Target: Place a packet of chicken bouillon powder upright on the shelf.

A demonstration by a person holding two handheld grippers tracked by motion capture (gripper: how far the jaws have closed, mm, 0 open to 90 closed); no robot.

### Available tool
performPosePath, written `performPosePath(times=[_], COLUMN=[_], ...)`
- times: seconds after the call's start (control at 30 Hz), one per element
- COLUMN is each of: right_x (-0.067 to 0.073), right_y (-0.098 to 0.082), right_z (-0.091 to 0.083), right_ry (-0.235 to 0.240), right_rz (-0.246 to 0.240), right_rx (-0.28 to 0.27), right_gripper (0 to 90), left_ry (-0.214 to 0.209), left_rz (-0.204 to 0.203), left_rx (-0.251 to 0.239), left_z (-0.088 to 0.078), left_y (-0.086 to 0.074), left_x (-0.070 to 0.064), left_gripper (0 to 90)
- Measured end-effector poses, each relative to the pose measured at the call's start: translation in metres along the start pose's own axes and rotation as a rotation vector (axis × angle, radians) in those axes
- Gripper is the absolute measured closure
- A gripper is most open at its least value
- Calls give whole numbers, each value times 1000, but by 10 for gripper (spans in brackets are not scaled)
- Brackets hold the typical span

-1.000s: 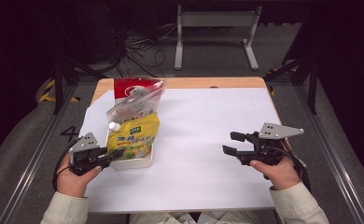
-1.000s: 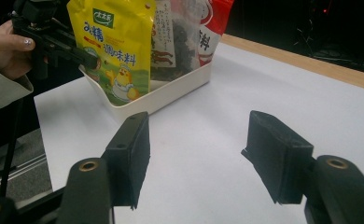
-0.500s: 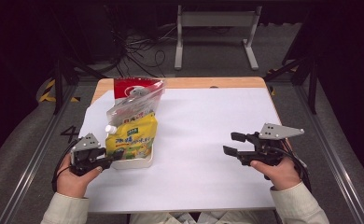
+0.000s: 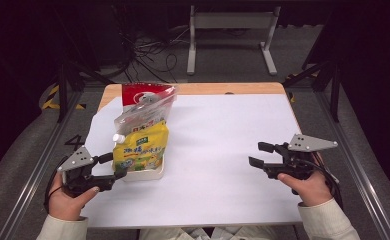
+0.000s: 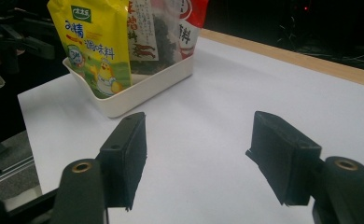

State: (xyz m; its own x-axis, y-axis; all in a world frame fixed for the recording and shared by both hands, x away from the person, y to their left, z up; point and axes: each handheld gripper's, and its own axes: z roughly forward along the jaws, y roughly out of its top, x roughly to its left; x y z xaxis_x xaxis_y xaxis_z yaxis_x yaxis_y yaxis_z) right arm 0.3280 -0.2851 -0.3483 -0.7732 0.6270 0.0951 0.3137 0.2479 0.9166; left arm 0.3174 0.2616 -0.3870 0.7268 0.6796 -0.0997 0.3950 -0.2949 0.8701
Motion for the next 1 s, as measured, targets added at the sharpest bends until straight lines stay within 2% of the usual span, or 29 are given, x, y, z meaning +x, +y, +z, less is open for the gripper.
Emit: performPosePath(times=[0.13,0.17,0.5,0.67,0.77,1.0], right_x=[-3,-4,-12,-15,-17,-22], right_y=[-4,-5,-18,-23,-28,-34], right_z=[-6,-7,-19,-25,-30,-37], right_ry=[-19,-24,-71,-90,-102,-127], right_rz=[-1,-2,9,18,28,41], right_rx=[0,1,17,21,25,24], right_gripper=[339,334,314,310,309,297], left_ry=[-8,-8,-3,4,0,-2], left_rz=[-9,-22,-56,-61,-78,-79], left_rx=[-25,-28,-34,-19,-5,15], left_z=[-6,-7,-14,-17,-16,-14], left_y=[-6,-8,-24,-28,-31,-34], left_x=[2,3,11,13,13,16], left_gripper=[287,285,280,287,285,274])
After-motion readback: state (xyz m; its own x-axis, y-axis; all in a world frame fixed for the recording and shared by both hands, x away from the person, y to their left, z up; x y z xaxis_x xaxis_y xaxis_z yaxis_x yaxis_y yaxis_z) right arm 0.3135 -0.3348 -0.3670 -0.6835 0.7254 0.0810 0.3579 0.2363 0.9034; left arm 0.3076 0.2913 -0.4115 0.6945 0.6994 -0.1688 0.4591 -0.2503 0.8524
